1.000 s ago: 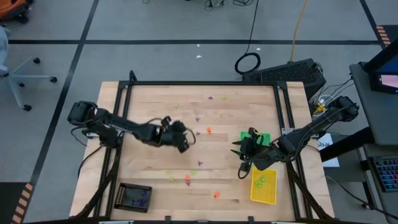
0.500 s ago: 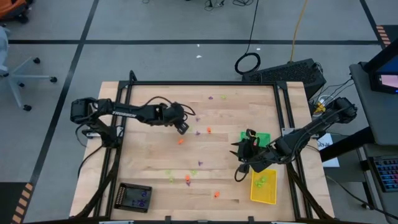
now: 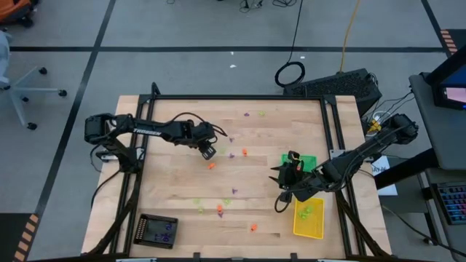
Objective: Sort Halloween decoration
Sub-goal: Put the green spider toy into the yellow bin
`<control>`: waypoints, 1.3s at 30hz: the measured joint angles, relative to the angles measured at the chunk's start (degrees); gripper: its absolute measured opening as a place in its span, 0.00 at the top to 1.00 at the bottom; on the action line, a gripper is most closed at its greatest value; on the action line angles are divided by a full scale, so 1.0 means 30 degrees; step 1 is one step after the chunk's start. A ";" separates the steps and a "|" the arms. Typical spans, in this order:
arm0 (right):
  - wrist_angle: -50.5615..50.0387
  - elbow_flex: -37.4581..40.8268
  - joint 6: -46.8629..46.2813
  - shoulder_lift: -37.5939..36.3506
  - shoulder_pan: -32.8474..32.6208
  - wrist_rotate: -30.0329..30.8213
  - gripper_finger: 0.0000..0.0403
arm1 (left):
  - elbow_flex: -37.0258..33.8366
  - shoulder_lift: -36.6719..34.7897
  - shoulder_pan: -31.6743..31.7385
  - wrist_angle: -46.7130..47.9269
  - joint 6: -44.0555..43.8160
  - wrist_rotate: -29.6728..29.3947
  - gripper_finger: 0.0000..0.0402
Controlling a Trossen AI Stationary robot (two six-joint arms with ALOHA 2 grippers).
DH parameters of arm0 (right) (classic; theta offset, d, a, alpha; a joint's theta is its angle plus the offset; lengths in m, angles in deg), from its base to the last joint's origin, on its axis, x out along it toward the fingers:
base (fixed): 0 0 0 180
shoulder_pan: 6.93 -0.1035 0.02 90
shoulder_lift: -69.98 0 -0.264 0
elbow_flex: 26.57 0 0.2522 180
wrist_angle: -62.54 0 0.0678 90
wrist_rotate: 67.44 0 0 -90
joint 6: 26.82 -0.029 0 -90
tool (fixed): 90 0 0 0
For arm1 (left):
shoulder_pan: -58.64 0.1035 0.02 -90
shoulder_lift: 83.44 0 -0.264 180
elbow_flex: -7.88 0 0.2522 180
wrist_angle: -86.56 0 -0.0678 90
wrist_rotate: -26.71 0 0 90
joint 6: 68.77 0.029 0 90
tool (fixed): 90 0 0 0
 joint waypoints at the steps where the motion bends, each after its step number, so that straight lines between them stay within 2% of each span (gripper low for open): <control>1: -0.0006 0.0000 -0.0006 0.0000 0.0000 0.0000 0.69 | 0.0000 0.0088 0.0062 0.0097 0.0229 0.0193 0.66; 11: -0.0014 0.0000 -0.0036 0.0000 0.0000 0.0007 0.69 | -0.0005 0.1113 0.0021 -0.0254 0.2167 0.0485 0.66; 22: -0.0013 0.0000 0.0010 0.0000 0.0000 0.0015 0.69 | 0.0000 0.1091 -0.1089 -0.0477 0.8617 -0.1823 0.66; 26: -0.0007 0.0000 0.0015 0.0000 0.0001 0.0015 0.69 | 0.0000 0.1105 -0.1232 -0.0578 1.0172 -0.1986 0.66; 39: -0.0027 -0.0006 0.0000 -0.0006 0.0007 0.0020 0.69 | 0.0007 0.2192 -0.0815 -0.1573 1.1696 -0.0863 0.66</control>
